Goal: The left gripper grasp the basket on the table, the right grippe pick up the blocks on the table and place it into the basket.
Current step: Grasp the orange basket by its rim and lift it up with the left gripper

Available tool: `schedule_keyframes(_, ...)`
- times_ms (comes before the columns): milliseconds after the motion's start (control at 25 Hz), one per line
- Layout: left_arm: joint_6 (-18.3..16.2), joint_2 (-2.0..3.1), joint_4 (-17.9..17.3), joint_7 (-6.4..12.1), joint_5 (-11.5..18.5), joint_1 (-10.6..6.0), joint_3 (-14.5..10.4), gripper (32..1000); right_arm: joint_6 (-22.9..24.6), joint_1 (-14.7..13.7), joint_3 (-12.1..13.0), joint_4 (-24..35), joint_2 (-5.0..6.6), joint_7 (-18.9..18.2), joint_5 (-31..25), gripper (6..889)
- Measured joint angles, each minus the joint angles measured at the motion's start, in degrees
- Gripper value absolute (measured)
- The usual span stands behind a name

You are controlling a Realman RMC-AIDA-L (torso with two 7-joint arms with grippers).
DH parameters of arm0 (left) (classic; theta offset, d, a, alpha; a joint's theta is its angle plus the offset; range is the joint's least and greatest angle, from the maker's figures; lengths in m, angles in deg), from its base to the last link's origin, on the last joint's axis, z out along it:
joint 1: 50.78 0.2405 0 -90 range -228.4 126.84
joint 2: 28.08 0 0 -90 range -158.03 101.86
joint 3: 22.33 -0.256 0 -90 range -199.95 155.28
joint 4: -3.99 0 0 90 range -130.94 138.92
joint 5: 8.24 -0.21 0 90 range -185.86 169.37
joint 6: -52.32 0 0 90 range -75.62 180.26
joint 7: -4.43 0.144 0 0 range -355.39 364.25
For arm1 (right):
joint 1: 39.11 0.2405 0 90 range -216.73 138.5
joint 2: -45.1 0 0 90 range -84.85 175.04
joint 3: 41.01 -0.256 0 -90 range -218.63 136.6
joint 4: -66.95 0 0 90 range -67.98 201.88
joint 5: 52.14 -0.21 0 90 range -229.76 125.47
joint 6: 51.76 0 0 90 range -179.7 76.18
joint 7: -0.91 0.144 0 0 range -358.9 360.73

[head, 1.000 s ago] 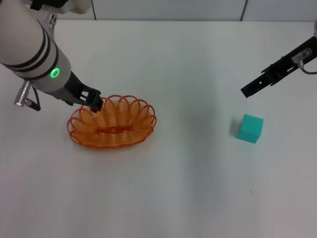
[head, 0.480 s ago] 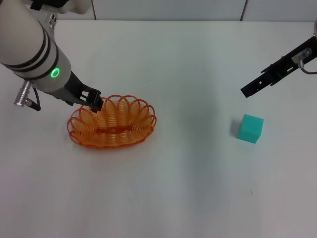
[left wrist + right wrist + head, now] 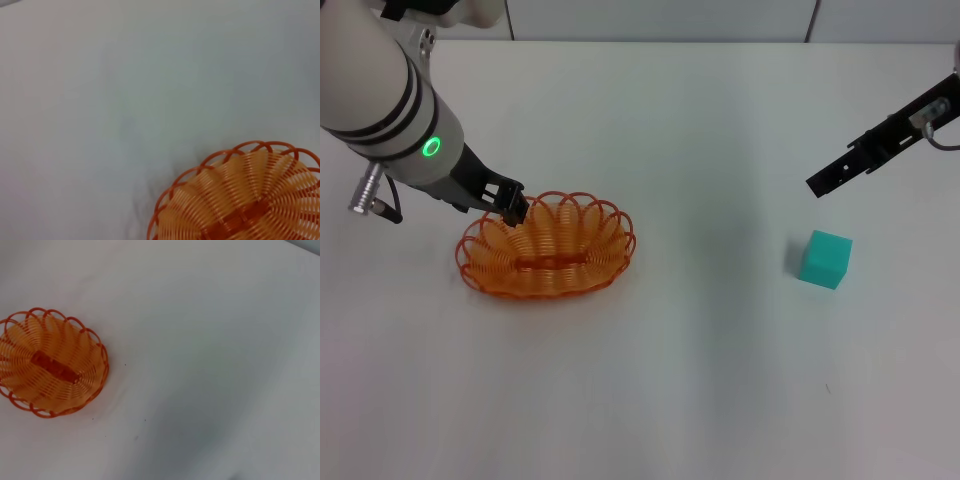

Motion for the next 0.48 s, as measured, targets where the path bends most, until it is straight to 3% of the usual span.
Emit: schedule_keyframes(480,0.0,0.04,-0.1,0.0,0.0,0.0,0.0,555,0.0,0.0,0.0,0.0,0.0,0.0,-0.1,848)
